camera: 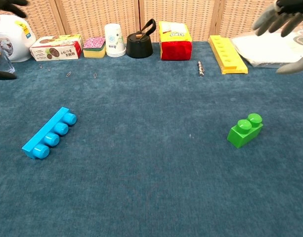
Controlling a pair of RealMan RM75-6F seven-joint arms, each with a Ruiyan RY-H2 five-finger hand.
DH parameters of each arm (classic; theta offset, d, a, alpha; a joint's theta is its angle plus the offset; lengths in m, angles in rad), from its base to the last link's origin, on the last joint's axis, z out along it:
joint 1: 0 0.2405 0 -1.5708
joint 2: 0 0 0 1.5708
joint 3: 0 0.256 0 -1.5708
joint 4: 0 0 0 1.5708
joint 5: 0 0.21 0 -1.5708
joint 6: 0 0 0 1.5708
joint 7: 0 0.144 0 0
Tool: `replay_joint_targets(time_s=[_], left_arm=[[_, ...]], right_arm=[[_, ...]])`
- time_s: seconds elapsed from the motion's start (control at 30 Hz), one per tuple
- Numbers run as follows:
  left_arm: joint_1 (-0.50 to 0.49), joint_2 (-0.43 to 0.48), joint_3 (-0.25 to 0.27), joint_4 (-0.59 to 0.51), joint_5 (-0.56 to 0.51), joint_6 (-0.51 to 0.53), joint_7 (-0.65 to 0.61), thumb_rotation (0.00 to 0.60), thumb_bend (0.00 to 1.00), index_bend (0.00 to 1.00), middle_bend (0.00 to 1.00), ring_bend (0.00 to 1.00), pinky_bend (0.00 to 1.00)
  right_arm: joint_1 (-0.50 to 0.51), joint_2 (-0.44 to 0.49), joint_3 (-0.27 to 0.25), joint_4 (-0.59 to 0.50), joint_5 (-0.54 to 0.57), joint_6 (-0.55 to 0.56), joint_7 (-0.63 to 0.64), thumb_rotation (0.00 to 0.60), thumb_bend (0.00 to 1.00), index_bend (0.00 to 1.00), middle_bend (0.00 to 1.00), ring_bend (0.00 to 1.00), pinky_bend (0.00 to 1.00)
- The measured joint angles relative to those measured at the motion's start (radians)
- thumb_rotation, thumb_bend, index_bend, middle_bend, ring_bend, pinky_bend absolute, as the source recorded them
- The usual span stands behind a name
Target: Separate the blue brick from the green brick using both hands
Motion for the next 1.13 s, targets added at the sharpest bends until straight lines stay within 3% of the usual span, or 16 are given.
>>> replay_joint_targets(time_s=[0.27,0.57,1.13], left_arm=[[0.156,0.115,0.062,-0.030,0.057,0.162,-0.082,0.600,0.08,0.04,0.16,0.03,0.15],[0.309,0.172,0.089,0.008,0.077,0.323,-0.191,0.600,0.08,0.07,0.16,0.03,0.15],[0.423,0.171,0.072,0.072,0.018,0.349,-0.288,0.600,0.08,0.08,0.16,0.03,0.15]], right_arm=[[-0.048,0.003,0.004,0.016,0.046,0.052,-0.030,0.600,0.13,0.33,0.33,0.28,0.29],[-0.122,0.006,-0.010,-0.005,0.122,0.157,-0.284,0.600,0.13,0.34,0.33,0.29,0.29],[-0.291,0.036,-0.060,-0.083,0.130,0.328,-0.375,0.600,0.13,0.35,0.34,0.29,0.29]])
